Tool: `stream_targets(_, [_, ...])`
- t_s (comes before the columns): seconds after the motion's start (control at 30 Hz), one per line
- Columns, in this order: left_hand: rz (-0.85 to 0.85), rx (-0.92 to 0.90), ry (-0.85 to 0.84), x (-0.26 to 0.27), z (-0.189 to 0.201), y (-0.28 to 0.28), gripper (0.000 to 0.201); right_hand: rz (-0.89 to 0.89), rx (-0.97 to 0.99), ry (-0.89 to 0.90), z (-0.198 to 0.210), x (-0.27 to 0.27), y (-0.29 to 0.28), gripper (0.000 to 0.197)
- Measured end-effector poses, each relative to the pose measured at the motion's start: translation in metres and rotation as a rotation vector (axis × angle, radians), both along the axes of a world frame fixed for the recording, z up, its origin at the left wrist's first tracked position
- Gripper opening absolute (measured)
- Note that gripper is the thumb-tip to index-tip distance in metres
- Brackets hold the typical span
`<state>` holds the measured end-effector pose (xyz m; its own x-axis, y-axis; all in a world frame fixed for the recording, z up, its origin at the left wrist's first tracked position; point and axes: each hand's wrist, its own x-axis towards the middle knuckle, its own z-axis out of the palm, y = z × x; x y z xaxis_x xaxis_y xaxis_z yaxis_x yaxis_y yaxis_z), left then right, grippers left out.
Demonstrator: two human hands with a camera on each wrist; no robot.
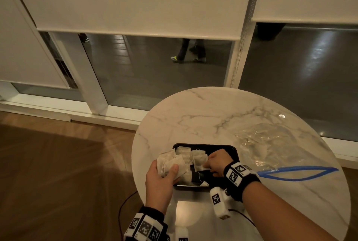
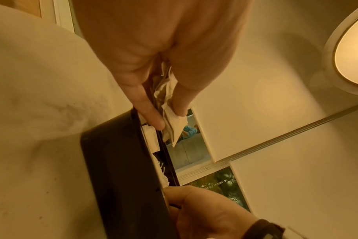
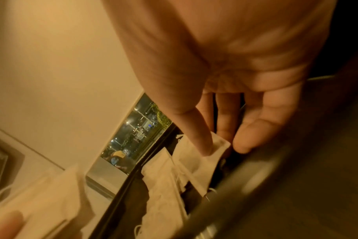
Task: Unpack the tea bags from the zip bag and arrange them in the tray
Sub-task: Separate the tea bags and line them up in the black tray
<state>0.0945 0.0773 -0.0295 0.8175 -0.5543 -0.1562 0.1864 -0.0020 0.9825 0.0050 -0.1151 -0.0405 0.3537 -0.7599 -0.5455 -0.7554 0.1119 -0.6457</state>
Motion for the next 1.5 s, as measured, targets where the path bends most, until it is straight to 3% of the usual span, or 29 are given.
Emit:
stream_targets(0.23, [-0.002,0.014,-0.023,0.003,0.0,0.0,0.03,0.053,-0.003,0.093,-0.004,0.012,-0.008,0.028])
stream_targets(0.6, [-0.025,-0.027,-0.028,0.001,0.008,0.002,0.028,0.012,-0.027,0.011,0.003,0.013,-0.002,0.013])
stream_targets(0.97, [-0.01,-0.015,-0.032,0.003,0.006,0.001,0.03,-0.011,-0.061,0.009,-0.008,0.015,-0.011,0.027])
stream_targets(1.33, [-0.027,-0.047,-0.032,0.001,0.011,0.002,0.029,0.003,-0.093,-0.036,-0.006,0.016,-0.006,0.014])
stream_targets(1.5, [-0.032,-0.054,-0.017,0.002,0.011,0.002,0.03,-0.012,-0.117,-0.047,-0.003,0.013,-0.007,0.022])
